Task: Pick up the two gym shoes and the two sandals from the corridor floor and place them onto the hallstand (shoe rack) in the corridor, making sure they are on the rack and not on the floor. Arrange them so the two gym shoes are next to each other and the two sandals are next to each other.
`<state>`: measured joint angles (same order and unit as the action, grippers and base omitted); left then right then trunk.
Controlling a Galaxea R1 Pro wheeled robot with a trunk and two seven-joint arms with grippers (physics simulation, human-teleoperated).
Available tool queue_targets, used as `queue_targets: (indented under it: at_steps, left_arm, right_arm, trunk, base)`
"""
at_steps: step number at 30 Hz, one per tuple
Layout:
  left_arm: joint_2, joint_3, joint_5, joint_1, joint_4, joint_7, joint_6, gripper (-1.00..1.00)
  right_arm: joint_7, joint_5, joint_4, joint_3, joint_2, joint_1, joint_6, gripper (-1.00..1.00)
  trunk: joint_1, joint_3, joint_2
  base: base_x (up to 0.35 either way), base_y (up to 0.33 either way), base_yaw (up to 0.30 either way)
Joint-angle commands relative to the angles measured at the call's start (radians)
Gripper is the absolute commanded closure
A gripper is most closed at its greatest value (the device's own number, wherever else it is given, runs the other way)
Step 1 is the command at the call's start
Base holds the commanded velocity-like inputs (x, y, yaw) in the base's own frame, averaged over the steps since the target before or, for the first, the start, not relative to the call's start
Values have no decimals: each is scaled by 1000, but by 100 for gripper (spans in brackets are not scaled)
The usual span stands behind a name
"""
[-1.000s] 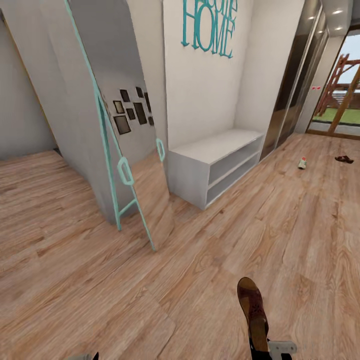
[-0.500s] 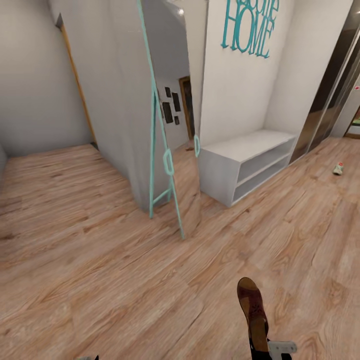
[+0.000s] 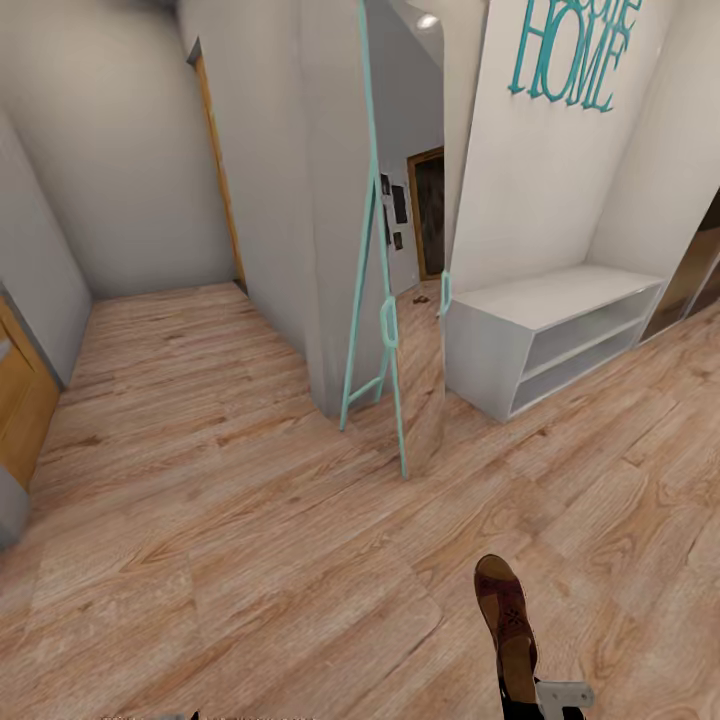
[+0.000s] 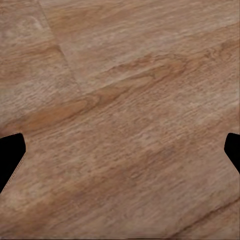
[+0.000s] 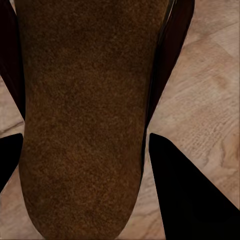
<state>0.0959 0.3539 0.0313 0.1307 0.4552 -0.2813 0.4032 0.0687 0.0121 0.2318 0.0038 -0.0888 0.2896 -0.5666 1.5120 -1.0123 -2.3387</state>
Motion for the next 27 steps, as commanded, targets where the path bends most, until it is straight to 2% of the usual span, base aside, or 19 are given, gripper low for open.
queue_targets:
  at_steps: [1, 10, 25, 27]
  left_arm:
    - [-1, 9, 3, 1, -1, -9, 2, -100]
    - [-1, 10, 3, 1, -1, -9, 2, -100]
    - [-1, 10, 4, 1, -1, -9, 2, -100]
    - [-1, 10, 4, 1, -1, -9, 2, -100]
  right_arm:
    - [3, -1, 0, 1, 0, 0, -3, 100]
    - [3, -1, 0, 1, 0, 0, -3, 100]
    - [3, -1, 0, 1, 0, 0, -3, 100]
    - [3, -1, 0, 1, 0, 0, -3, 100]
  trunk:
    - [0, -1, 0]
    - [0, -1, 0]
    - [-58, 46, 105]
    - [-58, 46, 105]
  base:
    - [-1, 1, 278]
    - [0, 0, 278]
    - [0, 0, 278]
    - [0, 0, 278]
